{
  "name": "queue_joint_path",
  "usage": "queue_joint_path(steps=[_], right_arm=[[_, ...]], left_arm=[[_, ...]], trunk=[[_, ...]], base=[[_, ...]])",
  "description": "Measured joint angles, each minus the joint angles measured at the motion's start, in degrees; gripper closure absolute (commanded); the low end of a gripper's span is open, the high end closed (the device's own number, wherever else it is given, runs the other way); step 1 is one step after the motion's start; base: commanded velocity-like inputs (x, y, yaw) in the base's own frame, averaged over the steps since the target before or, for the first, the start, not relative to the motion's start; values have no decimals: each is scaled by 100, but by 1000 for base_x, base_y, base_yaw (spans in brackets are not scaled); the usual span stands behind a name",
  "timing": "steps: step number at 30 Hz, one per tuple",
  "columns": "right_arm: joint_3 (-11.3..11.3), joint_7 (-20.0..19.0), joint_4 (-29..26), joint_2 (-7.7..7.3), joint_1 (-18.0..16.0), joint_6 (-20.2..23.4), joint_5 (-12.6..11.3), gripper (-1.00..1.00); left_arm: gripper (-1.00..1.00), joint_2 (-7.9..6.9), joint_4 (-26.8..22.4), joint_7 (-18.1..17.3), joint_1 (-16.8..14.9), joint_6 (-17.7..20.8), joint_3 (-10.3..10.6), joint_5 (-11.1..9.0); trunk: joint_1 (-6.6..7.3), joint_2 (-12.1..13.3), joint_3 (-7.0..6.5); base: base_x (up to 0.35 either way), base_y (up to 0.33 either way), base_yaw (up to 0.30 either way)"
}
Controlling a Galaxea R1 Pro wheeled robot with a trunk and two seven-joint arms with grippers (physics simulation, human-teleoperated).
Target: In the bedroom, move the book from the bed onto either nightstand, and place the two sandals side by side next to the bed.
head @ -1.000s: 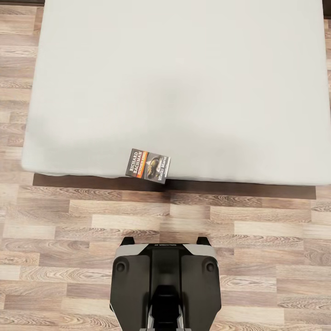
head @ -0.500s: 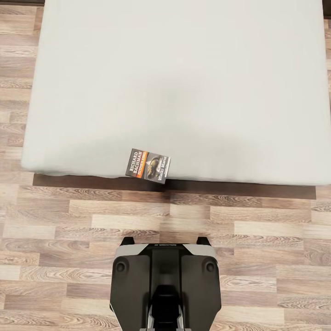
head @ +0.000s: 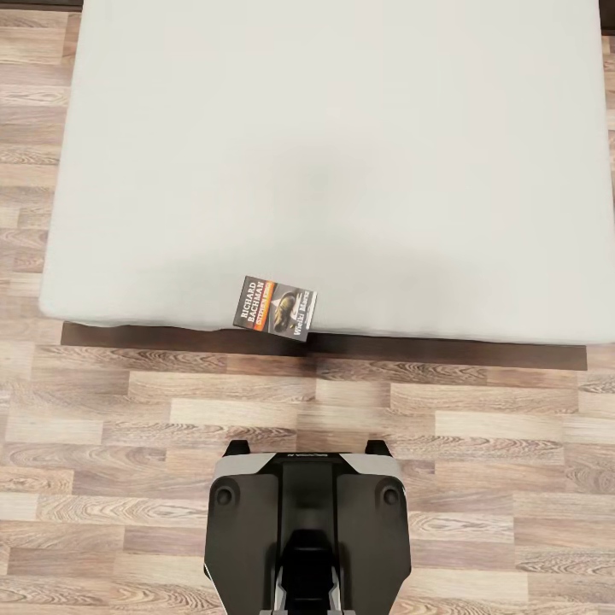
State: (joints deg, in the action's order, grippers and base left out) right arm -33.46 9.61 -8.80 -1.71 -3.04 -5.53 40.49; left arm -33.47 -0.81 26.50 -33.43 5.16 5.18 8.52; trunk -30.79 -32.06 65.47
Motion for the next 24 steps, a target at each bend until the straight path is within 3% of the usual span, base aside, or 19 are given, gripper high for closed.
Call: queue_joint_path(steps=[3,4,7,9,15,20,24], right_arm=[[14,14,0,38,0,-12,-3,-100],[13,14,0,39,0,-12,-3,-100],[14,39,-1,54,-1,-16,-13,-100],[4,54,-4,59,-1,-22,-41,-100],[0,27,-80,65,-19,-249,-75,-100],[-3,-57,-194,79,-161,-599,-87,-100],[-19,-520,-244,89,-463,-756,-96,-100]], left_arm=[[-100,352,6,-107,305,-93,1,-105],[-100,358,5,-108,306,-94,8,-103],[-100,608,10,-339,513,-219,0,-165],[-100,744,13,-674,674,-324,-8,-264],[-100,839,19,-1618,861,-432,-5,-815],[-100,850,12,-2085,1033,-463,-4,-1134],[-100,845,12,-2300,1134,-475,-4,-1273]], trunk=[[0,0,0],[-1,0,0],[0,0,0],[0,0,0],[-1,0,0],[-1,0,0],[-1,-1,0]], base=[[0,0,0],[0,0,0],[0,0,0],[0,0,0],[0,0,0],[0,0,0],[0,0,0]])
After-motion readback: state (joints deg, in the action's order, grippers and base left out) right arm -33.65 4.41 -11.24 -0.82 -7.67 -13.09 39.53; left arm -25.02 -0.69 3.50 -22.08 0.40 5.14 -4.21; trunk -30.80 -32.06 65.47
